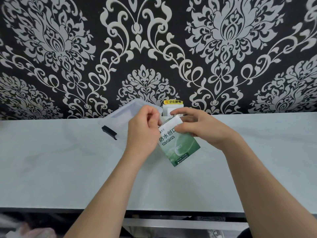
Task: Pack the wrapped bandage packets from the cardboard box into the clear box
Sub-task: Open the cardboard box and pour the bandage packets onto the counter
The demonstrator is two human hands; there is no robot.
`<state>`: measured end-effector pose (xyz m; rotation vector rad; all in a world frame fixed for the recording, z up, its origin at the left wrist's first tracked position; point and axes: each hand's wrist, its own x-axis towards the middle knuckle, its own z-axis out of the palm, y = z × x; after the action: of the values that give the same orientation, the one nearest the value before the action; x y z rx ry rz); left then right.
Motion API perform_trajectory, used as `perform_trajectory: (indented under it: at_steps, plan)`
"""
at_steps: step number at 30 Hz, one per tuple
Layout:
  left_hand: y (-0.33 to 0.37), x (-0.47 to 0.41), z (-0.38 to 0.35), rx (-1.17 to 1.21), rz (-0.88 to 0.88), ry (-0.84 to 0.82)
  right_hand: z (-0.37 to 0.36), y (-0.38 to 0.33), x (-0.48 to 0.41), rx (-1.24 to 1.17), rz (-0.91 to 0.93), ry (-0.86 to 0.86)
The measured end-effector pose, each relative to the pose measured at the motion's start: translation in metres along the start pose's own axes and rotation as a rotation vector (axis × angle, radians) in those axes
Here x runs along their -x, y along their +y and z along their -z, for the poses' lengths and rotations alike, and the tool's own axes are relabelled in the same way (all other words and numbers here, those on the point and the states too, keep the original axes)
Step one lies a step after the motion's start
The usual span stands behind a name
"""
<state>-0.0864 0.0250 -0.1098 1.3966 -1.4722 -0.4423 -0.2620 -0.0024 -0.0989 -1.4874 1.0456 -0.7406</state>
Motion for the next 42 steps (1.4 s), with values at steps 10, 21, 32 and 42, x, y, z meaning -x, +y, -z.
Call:
perform_trajectory:
  at_steps: [10,21,32,42]
  plan:
    - [0.012,-0.001,0.013,0.471,0.259,-0.175,-0.005,0.005,0.0,0.015,0.07,0.072]
    - [0.006,-0.001,0.019,0.084,0.3,-0.415,-0.003,0.009,-0.004,-0.02,0.151,0.014]
    - [0.002,-0.007,0.02,0.544,0.567,-0.257,0.013,0.012,0.0,-0.153,0.097,-0.13]
    - [0.01,-0.004,-0.012,0.62,0.461,0.015,0.009,0.007,0.002,0.044,0.167,-0.001]
